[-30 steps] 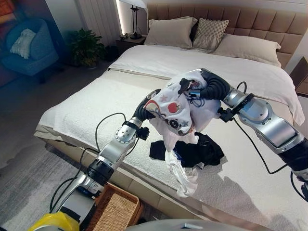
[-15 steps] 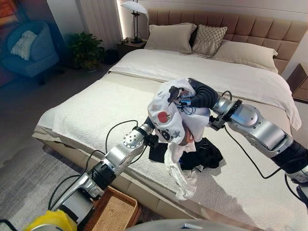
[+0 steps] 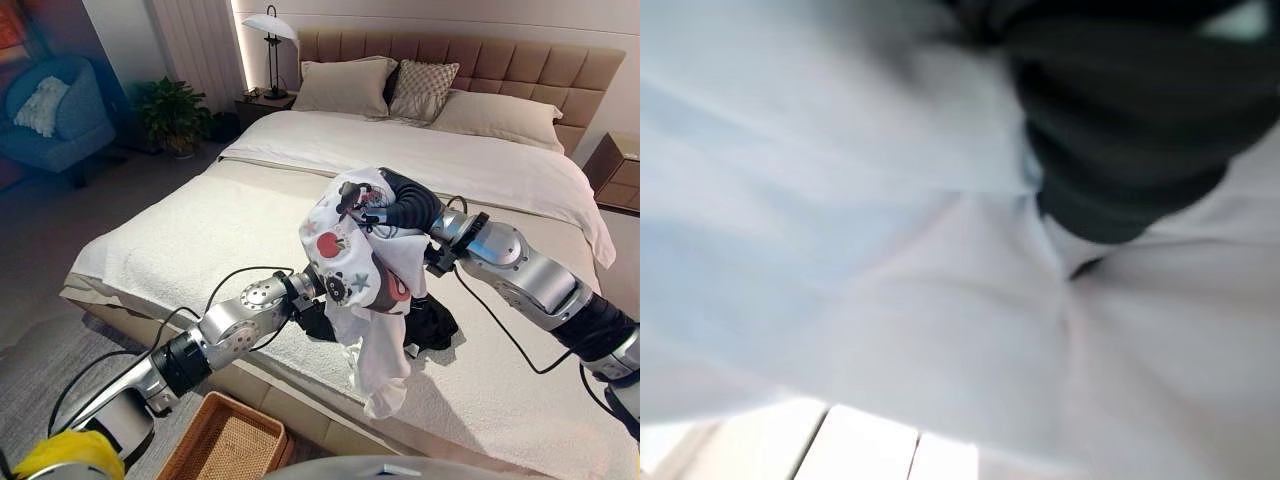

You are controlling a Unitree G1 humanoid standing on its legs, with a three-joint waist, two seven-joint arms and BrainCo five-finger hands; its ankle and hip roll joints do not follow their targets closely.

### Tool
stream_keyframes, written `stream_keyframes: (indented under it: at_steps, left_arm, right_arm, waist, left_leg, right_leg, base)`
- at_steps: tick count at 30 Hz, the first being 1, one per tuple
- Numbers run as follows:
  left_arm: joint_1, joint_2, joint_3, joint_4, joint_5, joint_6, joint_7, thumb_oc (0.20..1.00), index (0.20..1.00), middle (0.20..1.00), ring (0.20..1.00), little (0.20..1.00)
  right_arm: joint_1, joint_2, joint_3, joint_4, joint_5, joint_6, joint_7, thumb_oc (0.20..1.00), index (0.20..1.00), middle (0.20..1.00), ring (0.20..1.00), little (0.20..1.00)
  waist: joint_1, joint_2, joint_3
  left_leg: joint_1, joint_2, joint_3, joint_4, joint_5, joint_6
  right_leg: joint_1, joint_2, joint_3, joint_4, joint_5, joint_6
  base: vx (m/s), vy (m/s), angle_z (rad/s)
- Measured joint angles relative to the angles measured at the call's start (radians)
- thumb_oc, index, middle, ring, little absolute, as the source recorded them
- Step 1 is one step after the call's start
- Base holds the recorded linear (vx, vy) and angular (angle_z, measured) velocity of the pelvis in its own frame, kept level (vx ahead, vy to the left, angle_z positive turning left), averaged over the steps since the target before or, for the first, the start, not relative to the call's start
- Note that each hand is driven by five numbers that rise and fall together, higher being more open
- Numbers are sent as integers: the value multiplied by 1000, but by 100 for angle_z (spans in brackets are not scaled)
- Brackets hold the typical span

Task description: Pick up clothes into the bucket

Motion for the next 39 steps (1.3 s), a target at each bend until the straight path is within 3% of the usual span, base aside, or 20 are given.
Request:
stream_keyframes:
  at_steps: [2,13,23,29,33,39]
  left_arm:
    - [81,-23,52,0,-1,1,-3,200,200,200,200,200]
    - [451,-90,386,49,2,-1,21,200,200,200,200,200]
    - [595,-189,656,116,48,-25,79,200,200,200,200,200]
    - [646,-195,828,140,326,-66,153,200,200,200,200,200]
    - [653,-196,925,267,507,-87,198,200,200,200,200,200]
    - [665,-191,960,465,673,-84,238,200,200,200,200,200]
  right_arm:
    - [42,6,-43,1,-41,0,-11,1000,1000,1000,1000,1000]
    - [274,75,-335,20,-166,-2,-64,1000,1000,1000,1000,1000]
    - [383,161,-448,75,-250,0,-76,1000,1000,1000,1000,1000]
    - [470,226,-570,99,-300,4,-80,1000,1000,1000,1000,1000]
    - [537,267,-616,147,-336,8,-84,1000,1000,1000,1000,1000]
    - [727,346,-660,339,-399,53,-85,1000,1000,1000,1000,1000]
  waist:
    - [6,0,0]
    - [55,-4,2]
    - [90,-25,11]
    - [110,-28,20]
    - [111,-23,25]
    - [107,-20,55]
  left_leg:
    - [2,2,-1,0,-1,0]
    - [2,4,-4,-4,-14,5]
    - [-15,-1,-32,0,-11,5]
    - [-15,-6,-38,0,-11,4]
    - [-15,-11,-43,0,-12,5]
    - [-32,-19,-56,-1,-14,5]
  right_leg:
    - [2,2,0,0,-1,-1]
    - [4,3,-5,-1,-6,-2]
    - [4,0,-38,-1,-17,3]
    - [10,-4,-49,-1,-26,7]
    - [11,-9,-53,-1,-29,9]
    - [0,-17,-63,-1,-34,15]
  base:
    - [0,0,0]
    - [1,0,1]
    - [12,0,10]
    - [10,5,4]
    - [1,14,3]
    - [-39,25,5]
